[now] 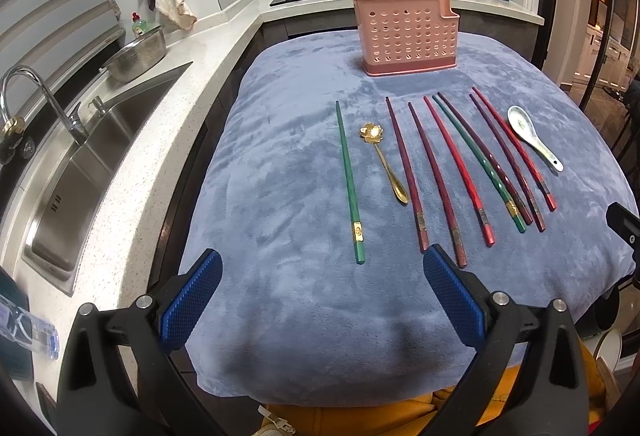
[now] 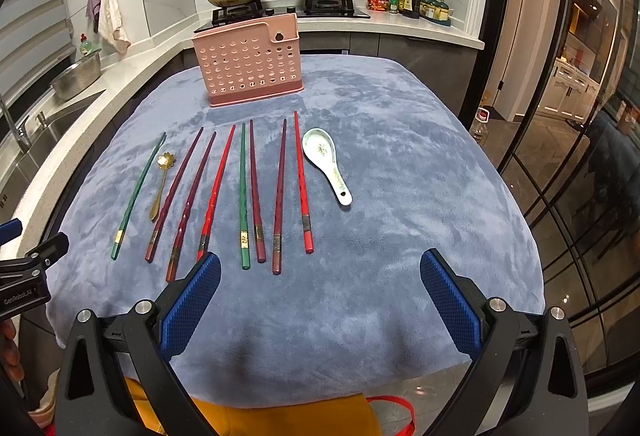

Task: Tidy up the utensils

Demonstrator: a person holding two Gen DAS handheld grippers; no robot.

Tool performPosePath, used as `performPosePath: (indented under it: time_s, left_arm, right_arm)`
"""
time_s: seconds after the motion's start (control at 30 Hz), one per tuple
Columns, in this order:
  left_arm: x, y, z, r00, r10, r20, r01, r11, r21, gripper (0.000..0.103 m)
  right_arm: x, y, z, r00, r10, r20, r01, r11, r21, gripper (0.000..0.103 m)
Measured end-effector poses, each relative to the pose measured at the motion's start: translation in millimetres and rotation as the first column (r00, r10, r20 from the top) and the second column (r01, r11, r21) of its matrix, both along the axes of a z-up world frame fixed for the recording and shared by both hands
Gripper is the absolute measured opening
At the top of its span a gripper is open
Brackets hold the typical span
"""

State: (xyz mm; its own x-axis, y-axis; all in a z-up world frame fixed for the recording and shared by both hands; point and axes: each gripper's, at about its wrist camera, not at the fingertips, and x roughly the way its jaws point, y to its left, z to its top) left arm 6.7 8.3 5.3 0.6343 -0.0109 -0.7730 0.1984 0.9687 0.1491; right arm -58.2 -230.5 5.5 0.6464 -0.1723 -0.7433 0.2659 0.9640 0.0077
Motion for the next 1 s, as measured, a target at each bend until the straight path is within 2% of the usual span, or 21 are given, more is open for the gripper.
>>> performPosePath:
  time_s: [1.0]
  left_arm:
    - [-0.3,2.3,-0.7,1.000,0.007,0.013,-0.007,1.000,-0.022,0.096]
  right_arm:
    - [-0.8,-1.7,-1.7,1.000,-0.007,0.000,0.007,1.000,0.006,0.096]
